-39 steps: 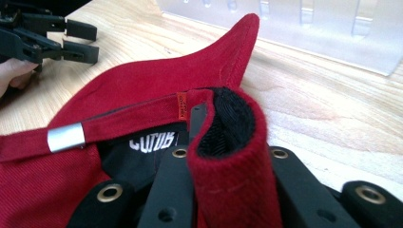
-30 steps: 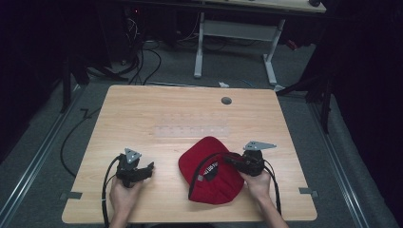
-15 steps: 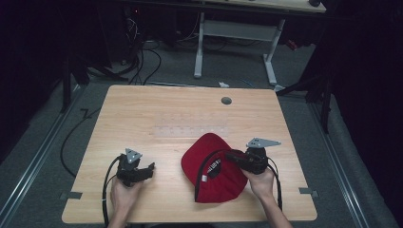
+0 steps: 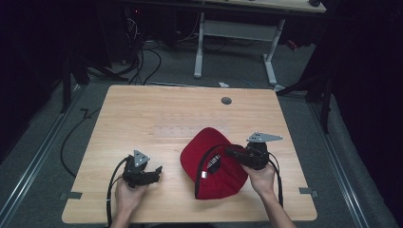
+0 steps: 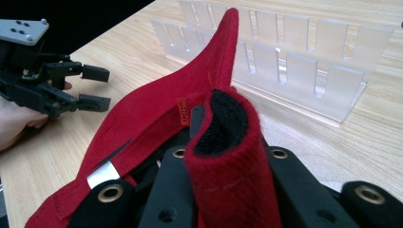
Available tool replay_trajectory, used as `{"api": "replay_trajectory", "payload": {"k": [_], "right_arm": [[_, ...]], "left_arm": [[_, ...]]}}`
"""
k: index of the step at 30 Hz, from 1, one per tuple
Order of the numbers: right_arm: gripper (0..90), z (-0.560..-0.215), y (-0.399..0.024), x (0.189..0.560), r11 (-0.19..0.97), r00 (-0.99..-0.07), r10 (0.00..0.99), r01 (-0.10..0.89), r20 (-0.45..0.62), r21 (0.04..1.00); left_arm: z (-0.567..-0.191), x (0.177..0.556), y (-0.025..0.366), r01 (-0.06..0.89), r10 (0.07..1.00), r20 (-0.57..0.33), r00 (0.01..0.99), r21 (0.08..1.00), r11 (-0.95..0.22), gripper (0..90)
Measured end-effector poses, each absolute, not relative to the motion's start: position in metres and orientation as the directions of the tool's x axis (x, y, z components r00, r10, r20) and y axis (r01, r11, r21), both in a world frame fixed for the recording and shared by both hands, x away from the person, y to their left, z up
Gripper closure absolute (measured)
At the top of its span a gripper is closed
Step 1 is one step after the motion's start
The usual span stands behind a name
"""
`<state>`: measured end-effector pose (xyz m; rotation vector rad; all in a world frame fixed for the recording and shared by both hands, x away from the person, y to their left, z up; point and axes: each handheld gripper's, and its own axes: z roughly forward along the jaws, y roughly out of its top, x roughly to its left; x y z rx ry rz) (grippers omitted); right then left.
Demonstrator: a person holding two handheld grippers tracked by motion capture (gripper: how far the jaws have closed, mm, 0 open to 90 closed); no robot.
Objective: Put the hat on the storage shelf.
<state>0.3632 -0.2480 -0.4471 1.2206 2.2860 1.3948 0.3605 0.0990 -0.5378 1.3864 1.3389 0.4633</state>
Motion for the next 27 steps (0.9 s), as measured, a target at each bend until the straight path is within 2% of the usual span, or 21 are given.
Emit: {"api": "replay_trajectory", "payload": {"k": [14, 27], "right_arm": [[82.1, -0.434, -0.243, 0.366, 0.195, -0.637, 0.731, 0.536, 0.243, 0.821], [82.1, -0.422, -0.233, 0.371, 0.171, -0.637, 0.727, 0.529, 0.255, 0.831]], "left_arm": [[-0.510, 0.340, 0.057, 0.459, 0.782, -0.406, 0.473, 0.871, 0.175, 20.4], [-0.507, 0.338, 0.025, 0.467, 0.751, -0.387, 0.535, 0.876, 0.118, 17.0]]}}
